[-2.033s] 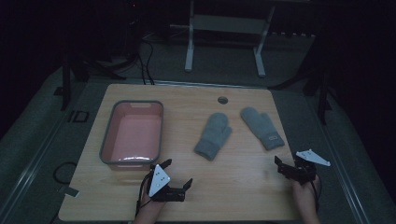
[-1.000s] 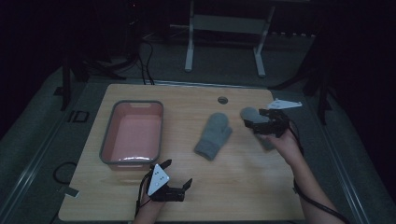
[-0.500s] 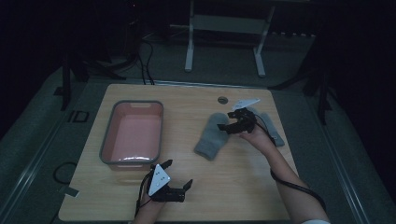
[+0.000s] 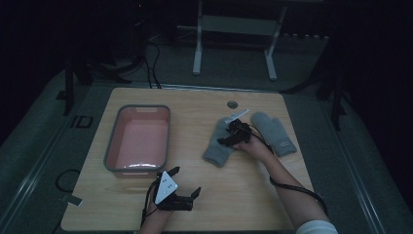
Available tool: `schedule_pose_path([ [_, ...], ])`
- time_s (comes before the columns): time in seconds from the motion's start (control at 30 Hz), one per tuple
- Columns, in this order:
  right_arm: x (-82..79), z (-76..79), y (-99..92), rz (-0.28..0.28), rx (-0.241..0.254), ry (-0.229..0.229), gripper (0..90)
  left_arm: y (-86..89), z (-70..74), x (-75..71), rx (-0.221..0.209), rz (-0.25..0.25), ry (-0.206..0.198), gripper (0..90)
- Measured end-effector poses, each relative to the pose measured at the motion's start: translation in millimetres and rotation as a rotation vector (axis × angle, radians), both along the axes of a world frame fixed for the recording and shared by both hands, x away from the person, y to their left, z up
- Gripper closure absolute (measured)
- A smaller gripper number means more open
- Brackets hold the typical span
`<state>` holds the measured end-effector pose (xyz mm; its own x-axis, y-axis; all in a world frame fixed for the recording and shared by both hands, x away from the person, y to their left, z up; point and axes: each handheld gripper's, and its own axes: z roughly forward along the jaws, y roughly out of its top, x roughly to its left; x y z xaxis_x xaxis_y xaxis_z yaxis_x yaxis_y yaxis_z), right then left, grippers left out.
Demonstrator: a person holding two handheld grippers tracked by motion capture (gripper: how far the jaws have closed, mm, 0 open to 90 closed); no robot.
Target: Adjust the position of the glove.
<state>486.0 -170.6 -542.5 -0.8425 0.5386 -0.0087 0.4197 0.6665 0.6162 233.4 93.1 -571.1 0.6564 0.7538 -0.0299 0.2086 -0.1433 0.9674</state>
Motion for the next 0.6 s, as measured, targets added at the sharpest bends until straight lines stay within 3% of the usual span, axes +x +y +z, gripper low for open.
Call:
schedule_pose_path([
  [0.1, 0.2, 2.2, -2.1, 0.018, 0.0, -0.006, 58.8, 0.3, 0.0, 0.1, -0.003, 0.001, 0.001, 0.2],
  [0.23, -3.7, 6.8, 1.7, 0.04, -0.017, -0.017, 75.7, 0.3, 0.0, 0.7, -0.005, 0.001, 0.005, 0.3],
  [0.33, -7.4, 13.3, 1.7, 0.061, -0.003, -0.007, 78.7, 0.7, 0.0, 0.7, -0.008, 0.001, 0.005, 0.2],
  [0.43, -16.9, 26.5, 0.0, 0.09, 0.056, -0.005, 79.2, 0.7, -0.1, 0.9, -0.008, 0.002, 0.004, 0.3],
  [0.6, -42.7, 51.0, 1.9, 0.2, 0.136, -0.004, 79.2, 1.1, -0.2, 0.6, -0.015, 0.008, 0.004, 0.2],
])
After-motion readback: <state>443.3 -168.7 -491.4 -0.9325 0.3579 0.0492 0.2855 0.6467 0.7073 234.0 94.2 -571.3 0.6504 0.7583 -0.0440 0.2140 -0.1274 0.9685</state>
